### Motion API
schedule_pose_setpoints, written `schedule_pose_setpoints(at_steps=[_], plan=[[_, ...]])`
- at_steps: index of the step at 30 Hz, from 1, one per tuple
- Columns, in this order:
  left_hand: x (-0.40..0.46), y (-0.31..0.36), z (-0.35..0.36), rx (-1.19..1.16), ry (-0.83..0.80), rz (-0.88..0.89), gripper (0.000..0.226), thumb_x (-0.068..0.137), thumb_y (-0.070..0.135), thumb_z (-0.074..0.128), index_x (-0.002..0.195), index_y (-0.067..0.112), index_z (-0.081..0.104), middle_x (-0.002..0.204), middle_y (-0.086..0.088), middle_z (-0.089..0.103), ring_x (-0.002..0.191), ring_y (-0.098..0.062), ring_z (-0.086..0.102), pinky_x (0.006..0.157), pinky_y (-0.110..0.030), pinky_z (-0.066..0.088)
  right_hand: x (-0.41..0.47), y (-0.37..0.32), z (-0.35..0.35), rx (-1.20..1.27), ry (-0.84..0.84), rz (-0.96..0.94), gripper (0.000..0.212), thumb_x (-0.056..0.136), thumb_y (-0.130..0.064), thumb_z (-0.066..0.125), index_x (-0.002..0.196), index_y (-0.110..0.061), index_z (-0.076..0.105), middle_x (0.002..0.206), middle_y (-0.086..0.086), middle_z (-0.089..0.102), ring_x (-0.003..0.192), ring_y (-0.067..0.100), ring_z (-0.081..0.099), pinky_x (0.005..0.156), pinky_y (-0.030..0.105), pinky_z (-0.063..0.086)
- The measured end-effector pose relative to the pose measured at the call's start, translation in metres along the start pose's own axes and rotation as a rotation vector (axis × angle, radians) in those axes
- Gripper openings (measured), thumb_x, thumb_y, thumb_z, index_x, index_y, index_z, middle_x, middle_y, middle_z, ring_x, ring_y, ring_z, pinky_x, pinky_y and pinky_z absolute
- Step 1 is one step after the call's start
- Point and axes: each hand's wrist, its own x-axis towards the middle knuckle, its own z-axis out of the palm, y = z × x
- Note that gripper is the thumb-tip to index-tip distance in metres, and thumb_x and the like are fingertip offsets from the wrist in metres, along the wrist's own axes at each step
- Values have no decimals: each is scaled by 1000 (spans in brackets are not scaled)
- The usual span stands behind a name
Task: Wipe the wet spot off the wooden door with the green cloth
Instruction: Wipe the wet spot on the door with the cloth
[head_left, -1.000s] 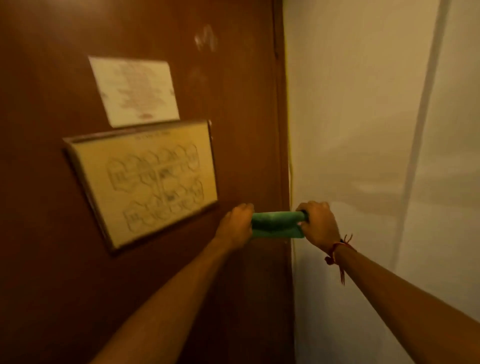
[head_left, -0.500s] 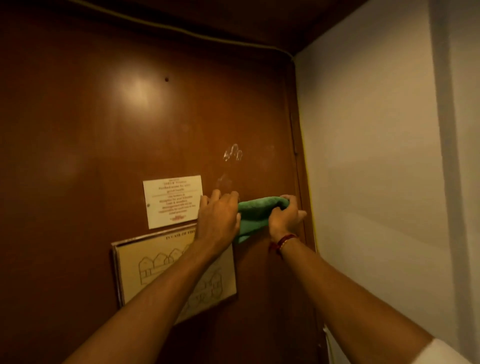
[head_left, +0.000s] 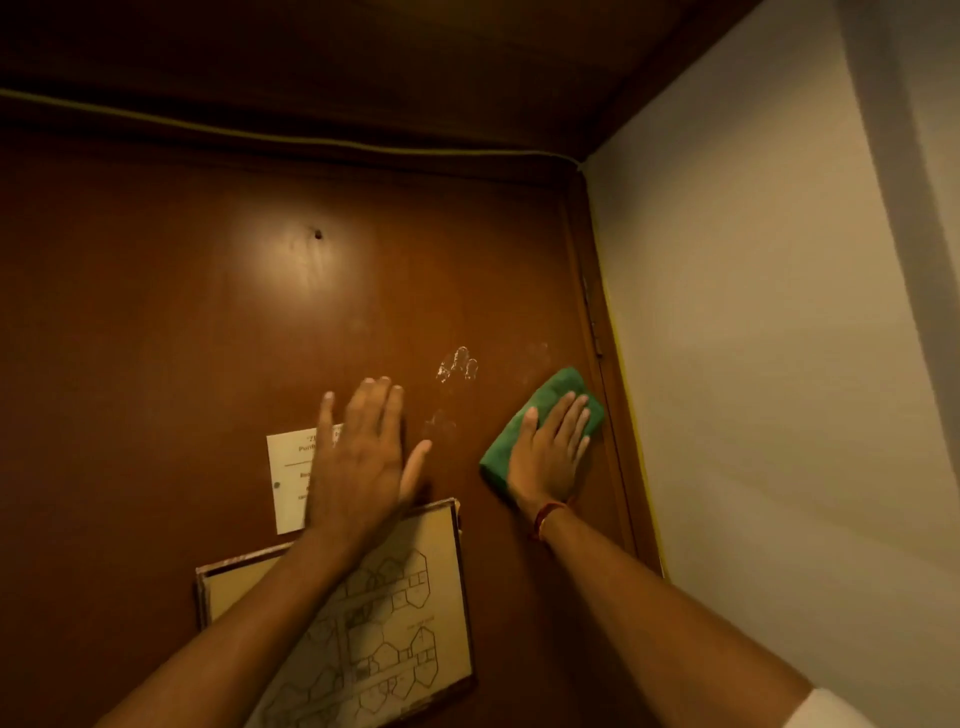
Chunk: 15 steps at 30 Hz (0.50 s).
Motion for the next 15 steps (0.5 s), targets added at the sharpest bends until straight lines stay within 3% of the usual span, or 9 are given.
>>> schedule_pose_setpoints(at_steps=[6,10,15], plan=[[-3,-22,0,104,-44,-67,80,96,62,23,155,8,22,167,-11,18,155,-25,15,124,-60,9,-2,2,3,-145,6,-426,66,100,-49,9,157,-19,-6,168,1,-9,156,17,-9,126,42,-5],[-4,-24,0,120,-44,-55,79,96,61,22,156,9,21,167,-10,17,155,-23,14,124,-59,8,-5,34,6,-113,53,-331,67,100,-50,11,158,-20,-2,169,-1,-3,157,17,-4,128,47,5],[-4,-24,1,143,-48,-48,78,96,61,25,155,9,23,167,-10,19,155,-23,16,124,-59,10,58,-6,-7,-88,55,-340,65,101,-46,16,158,-19,-1,169,2,-1,157,19,-2,128,51,8]])
